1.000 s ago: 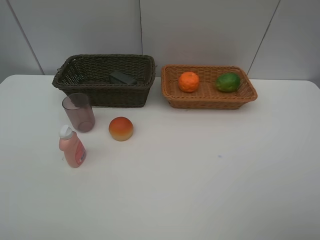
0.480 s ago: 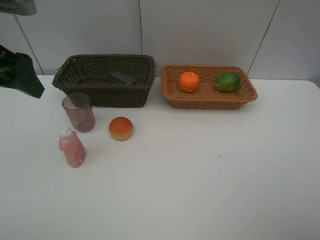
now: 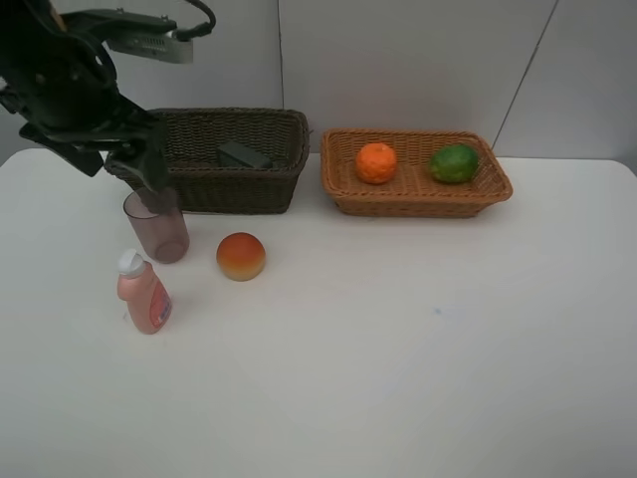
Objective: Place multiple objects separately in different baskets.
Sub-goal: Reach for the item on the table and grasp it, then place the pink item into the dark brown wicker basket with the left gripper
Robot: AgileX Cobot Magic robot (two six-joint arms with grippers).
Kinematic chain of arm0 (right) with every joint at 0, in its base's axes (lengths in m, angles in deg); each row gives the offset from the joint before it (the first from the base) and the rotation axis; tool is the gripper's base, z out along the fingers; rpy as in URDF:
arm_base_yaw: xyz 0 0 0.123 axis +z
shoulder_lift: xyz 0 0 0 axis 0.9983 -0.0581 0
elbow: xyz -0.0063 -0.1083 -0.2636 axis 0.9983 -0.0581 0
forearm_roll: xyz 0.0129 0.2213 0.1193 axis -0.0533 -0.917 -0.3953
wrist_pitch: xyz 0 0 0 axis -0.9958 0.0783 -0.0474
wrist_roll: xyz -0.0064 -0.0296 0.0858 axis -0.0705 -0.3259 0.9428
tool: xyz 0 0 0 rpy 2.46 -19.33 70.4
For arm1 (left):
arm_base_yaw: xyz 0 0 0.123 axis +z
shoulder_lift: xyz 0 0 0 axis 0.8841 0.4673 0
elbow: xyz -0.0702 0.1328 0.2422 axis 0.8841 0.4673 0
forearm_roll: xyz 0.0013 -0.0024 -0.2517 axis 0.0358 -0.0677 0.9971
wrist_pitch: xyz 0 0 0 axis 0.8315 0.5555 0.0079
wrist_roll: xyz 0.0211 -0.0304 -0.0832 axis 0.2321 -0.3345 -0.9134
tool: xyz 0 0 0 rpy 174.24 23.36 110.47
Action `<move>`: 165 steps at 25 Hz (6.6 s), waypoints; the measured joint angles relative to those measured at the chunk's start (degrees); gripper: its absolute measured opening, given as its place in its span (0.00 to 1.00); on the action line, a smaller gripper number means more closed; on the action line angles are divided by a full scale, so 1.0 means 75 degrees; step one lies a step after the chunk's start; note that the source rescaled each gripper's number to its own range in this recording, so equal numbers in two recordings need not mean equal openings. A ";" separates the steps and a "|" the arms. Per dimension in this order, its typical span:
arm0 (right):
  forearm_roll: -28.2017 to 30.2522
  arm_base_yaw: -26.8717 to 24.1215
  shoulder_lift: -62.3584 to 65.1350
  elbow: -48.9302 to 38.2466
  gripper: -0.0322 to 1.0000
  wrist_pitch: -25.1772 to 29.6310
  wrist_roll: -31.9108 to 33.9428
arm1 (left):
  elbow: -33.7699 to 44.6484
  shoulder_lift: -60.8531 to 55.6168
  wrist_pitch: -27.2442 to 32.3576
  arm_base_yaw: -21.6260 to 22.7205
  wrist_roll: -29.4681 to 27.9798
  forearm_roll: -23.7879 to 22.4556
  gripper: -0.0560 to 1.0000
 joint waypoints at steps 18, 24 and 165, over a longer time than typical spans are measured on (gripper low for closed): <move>0.0000 0.0000 0.0000 0.0000 1.00 0.0000 0.0000 | -0.0043 0.1589 -0.1315 0.0000 -0.0052 -0.0169 1.00; 0.0000 0.0000 0.0000 0.0000 1.00 0.0000 0.0000 | -0.0043 0.2017 -0.1560 0.0000 -0.0052 -0.0169 1.00; 0.0000 0.0000 0.0000 0.0000 1.00 0.0000 0.0006 | -0.3698 0.4396 -0.2544 0.0616 0.0266 -0.0938 0.05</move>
